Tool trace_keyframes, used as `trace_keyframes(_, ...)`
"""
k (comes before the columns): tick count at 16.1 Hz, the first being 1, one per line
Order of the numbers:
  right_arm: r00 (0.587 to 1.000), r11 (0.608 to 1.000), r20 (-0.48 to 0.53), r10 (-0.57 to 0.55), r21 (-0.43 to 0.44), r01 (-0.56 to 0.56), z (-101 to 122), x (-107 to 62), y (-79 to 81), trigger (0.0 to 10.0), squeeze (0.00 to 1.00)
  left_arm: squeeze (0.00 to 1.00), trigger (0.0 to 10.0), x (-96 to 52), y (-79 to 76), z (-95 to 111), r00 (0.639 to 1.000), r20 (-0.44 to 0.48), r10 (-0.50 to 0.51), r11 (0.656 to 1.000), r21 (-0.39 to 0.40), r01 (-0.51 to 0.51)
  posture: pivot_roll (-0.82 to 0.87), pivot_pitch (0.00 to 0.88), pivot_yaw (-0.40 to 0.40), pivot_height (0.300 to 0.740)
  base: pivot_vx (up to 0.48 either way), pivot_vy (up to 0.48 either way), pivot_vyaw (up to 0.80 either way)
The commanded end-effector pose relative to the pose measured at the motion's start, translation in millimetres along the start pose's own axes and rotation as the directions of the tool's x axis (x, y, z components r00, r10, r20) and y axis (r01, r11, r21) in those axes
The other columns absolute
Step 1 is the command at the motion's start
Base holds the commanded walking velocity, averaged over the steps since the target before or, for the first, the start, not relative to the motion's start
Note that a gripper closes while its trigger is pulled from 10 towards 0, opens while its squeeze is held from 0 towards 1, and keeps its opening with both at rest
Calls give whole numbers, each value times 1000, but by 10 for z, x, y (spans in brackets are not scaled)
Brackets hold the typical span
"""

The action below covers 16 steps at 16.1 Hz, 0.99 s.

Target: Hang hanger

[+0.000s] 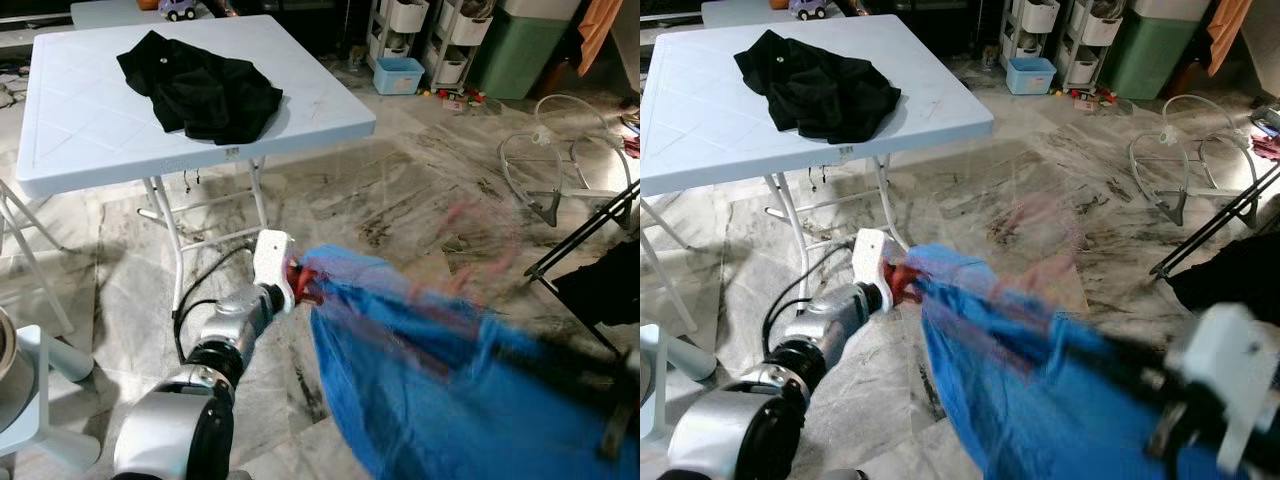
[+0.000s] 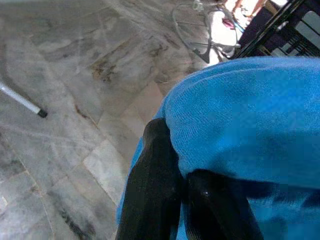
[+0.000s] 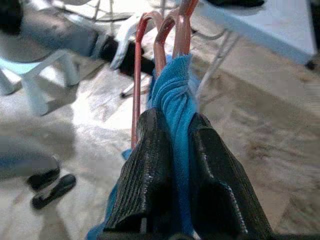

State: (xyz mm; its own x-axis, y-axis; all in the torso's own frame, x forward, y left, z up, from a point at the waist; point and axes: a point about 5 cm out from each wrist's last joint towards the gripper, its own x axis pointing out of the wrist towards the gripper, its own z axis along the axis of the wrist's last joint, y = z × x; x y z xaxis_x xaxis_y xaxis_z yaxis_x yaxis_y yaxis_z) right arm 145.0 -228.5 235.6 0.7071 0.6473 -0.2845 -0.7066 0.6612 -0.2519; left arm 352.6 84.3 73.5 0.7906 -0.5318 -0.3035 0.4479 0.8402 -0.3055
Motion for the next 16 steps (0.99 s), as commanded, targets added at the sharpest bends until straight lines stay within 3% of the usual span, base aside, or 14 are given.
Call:
trace_keyframes(1, 998, 998, 7, -61, -17, 61, 5, -29, -58, 10000, 0, 0, 10000, -16, 25, -26, 1000, 2, 10, 1000, -14, -10, 20, 84, -76, 740, 0, 0, 0)
trace_keyframes(5, 976, 978, 78, -204, -31, 207, 19, 14, -233, 10000, 0, 0, 10000, -13, 1, -52, 1000, -3, 1, 1000, 15, -1, 24, 82, -74, 740, 0, 0, 0)
trace_keyframes(7, 927, 933, 138, -349, -35, 357, 37, 135, -396, 10000, 0, 0, 10000, -7, 14, -2, 994, 54, 94, 992, 82, -98, 28, 79, -71, 740, 0, 0, 0)
trace_keyframes(8, 913, 922, 148, -380, -25, 387, 31, 180, -419, 10000, 0, 1000, 10000, -7, 7, 5, 992, 71, 103, 990, 85, -109, 27, 79, -70, 740, 0, 0, 0)
trace_keyframes(10, 868, 885, 189, -459, 5, 466, 16, 371, -455, 10000, 0, 1000, 10000, -3, -62, -10, 993, 101, 65, 991, 114, -76, 30, 79, -69, 740, 0, 0, 0)
trace_keyframes(11, 851, 875, 215, -480, 47, 482, 24, 476, -456, 10000, 0, 1000, 10000, -8, -103, -101, 998, 59, 15, 991, 135, -23, 30, 80, -73, 740, 0, 0, 0)
trace_keyframes(13, 860, 893, 241, -450, 91, 441, 28, 724, -377, 10000, 0, 1000, 10000, -56, -156, -369, 993, -90, -78, 960, 262, 99, 30, 81, -74, 740, 0, 0, 0)
trace_keyframes(14, 868, 900, 238, -435, 94, 425, 13, 766, -358, 10000, 0, 1000, 10000, -66, -165, -368, 992, -85, -93, 944, 309, 115, 32, 81, -75, 740, 0, 0, 0)
trace_keyframes(16, 876, 905, 229, -425, 93, 415, -13, 826, -344, 10000, 0, 1000, 10000, -61, -197, -381, 988, -92, -123, 946, 291, 144, 38, 81, -78, 740, 0, 0, 0)
